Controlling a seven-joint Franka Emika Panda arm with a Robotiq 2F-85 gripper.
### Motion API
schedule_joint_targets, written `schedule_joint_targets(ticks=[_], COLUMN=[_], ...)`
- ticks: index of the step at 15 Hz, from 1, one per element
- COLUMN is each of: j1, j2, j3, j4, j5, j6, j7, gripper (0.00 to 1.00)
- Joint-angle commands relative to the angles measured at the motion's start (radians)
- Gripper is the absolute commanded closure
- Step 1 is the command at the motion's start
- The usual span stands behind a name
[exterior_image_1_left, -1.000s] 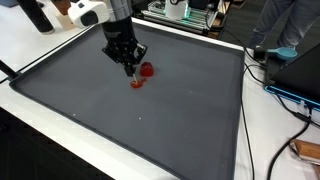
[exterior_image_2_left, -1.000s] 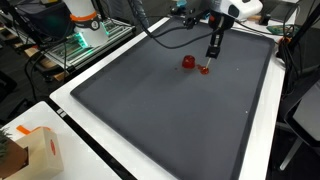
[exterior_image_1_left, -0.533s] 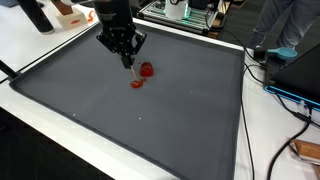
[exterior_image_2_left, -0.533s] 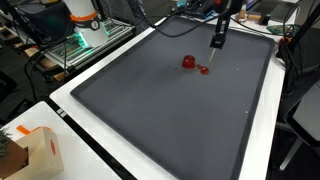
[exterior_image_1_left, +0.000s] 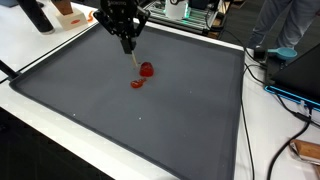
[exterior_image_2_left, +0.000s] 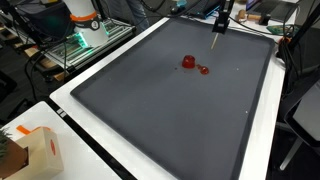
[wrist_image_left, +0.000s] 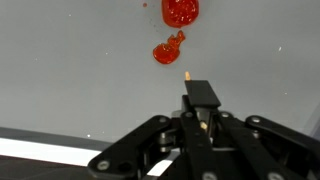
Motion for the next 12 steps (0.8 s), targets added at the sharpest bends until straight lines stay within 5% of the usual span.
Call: schedule_joint_targets(ticks=[1,11,12], j1=[0.016,0.046,0.032], j2=[-0.032,-0.079,-0.047], j3=[-0.006,-0.011,-0.001], j4=[-0.011,-0.034,0.000], j5=[-0.021,-0.085,-0.054], j6=[-0.041,-0.050,-0.036], j7=[0.040,0.105,0.073], gripper=[0.97,0.97,0.87])
